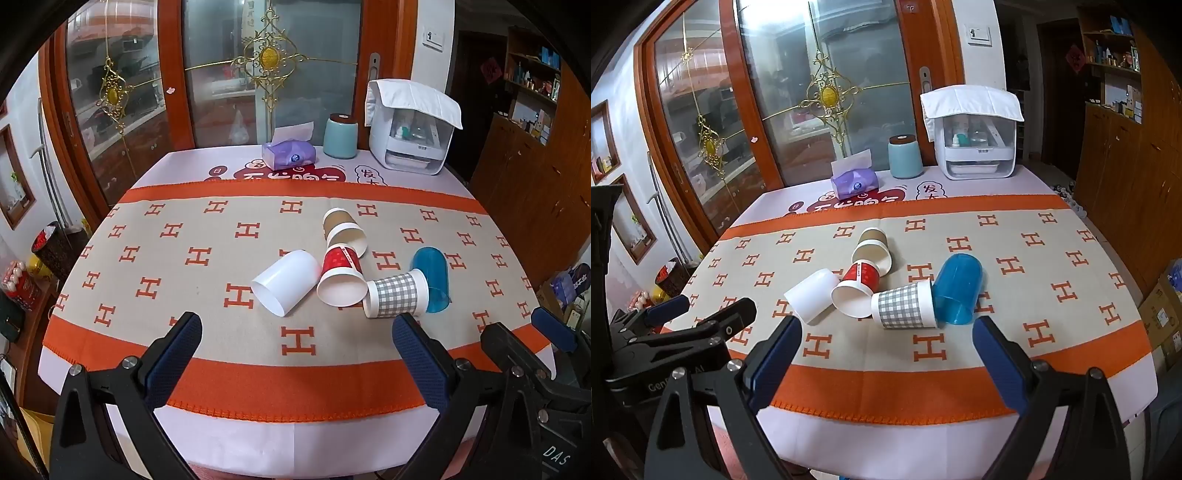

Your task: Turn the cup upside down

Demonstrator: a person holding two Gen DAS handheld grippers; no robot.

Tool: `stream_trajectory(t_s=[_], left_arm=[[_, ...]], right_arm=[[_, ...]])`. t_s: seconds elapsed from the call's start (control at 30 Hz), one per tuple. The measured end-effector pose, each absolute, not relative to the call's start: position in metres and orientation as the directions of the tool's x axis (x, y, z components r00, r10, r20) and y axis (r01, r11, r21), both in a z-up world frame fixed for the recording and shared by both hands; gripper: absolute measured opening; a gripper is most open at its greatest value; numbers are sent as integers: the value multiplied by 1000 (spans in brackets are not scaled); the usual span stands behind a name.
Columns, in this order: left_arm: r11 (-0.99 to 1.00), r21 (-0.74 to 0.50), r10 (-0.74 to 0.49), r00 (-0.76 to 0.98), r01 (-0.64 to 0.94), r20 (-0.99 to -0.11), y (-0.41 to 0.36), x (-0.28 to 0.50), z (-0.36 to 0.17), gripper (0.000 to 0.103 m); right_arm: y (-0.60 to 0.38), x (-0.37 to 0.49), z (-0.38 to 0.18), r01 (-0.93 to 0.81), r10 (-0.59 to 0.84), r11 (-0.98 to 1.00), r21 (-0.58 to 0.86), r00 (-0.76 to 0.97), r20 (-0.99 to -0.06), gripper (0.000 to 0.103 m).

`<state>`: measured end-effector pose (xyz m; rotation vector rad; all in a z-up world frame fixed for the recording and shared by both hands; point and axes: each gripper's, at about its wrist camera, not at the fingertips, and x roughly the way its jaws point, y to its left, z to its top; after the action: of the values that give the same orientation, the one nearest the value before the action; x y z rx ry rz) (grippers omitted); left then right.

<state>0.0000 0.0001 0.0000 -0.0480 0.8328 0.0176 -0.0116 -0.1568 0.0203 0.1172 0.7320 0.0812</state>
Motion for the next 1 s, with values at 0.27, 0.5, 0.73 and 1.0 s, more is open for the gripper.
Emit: stream_trajectory(t_s=[0.27,0.5,0.73,1.0], left_arm=[[999,-31,-2,686,-30,-727,-5,0,0,102],[999,-47,-22,689,-18,-725,-1,1,1,102],[999,-43,-24,678,-11,-735,-2,1,-1,102],[999,-42,-24,676,-10,-736,-1,1,-3,102]], right_arm=[[-157,-12,21,-34,117,990,137,742,-661,94],[-157,-13,21,-34,115,990,135,743,-659,94],[-157,-13,21,-36,116,990,134,744,-657,94],[-155,-15,19,-35,115,990,134,746,-656,94]])
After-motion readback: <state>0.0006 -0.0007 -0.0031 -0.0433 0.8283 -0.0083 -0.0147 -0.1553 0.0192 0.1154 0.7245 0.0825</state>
